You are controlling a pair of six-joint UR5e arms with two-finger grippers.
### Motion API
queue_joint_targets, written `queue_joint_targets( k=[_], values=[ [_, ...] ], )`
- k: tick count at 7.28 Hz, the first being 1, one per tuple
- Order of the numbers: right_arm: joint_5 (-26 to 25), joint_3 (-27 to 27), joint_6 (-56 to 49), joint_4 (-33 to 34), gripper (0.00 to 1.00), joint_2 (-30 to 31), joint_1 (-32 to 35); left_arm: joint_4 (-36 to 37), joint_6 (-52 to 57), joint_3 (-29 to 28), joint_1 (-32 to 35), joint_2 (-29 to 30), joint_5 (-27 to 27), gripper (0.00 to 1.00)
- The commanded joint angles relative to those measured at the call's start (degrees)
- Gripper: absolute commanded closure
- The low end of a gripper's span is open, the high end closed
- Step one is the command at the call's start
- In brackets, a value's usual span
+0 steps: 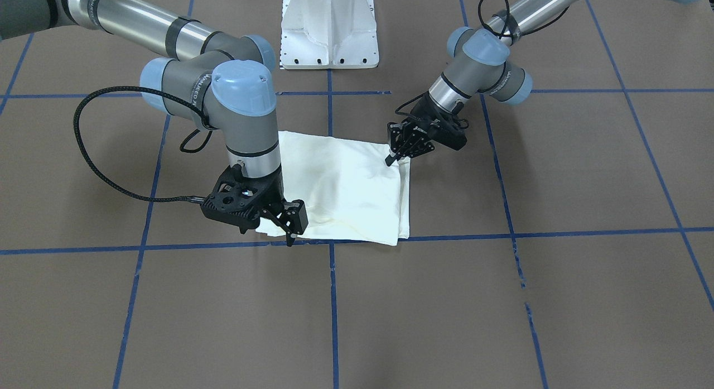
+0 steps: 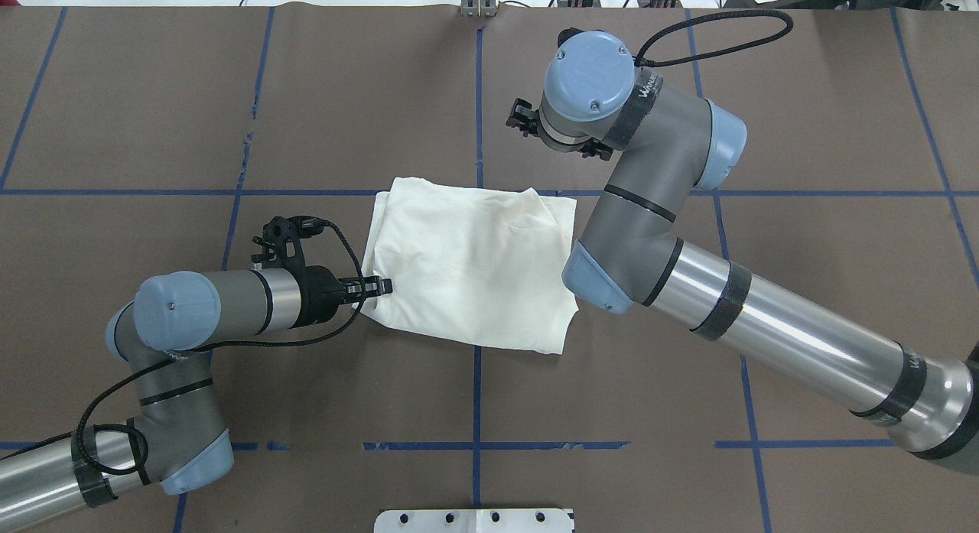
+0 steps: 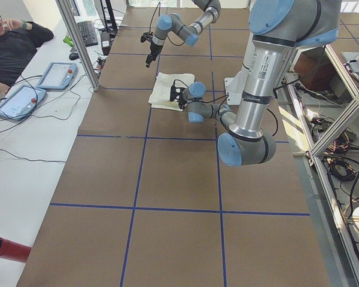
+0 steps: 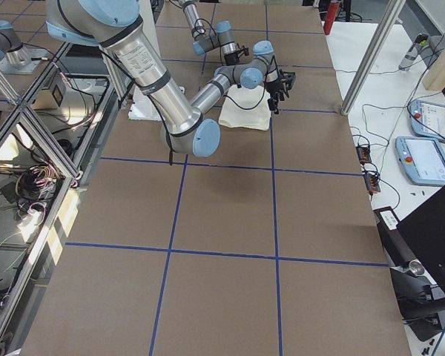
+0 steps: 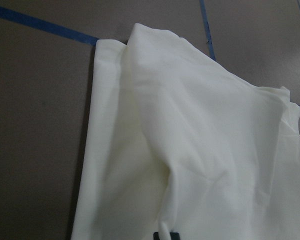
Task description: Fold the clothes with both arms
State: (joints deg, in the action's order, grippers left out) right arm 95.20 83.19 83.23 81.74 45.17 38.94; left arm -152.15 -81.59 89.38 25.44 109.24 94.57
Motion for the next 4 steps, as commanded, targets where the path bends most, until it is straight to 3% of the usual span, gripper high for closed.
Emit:
queue_joint_targets(
  k=[1,2,3,4],
  values=[
    [0.07,-0.05,-0.08,0.00,0.00,0.00,0.00,-0.34,-0.14,0.44,0.05,-0.61,0.18,0.26],
    [0.25,0.04,-0.08,-0.09,0.00,0.00,0.00,0.71,0.03,3.75,0.14,-0.78,0.96,0.00],
    [0.34,0.13,-0.08,-0.09,0.00,0.00,0.00,2.89,-0.06,7.87,0.66,-1.92,5.06,0.00],
    [0.43,0.22,-0.08,-0.09,0.00,-0.08,0.00,5.96,-0.93,11.22,0.75,-1.84,5.71,0.00]
  ],
)
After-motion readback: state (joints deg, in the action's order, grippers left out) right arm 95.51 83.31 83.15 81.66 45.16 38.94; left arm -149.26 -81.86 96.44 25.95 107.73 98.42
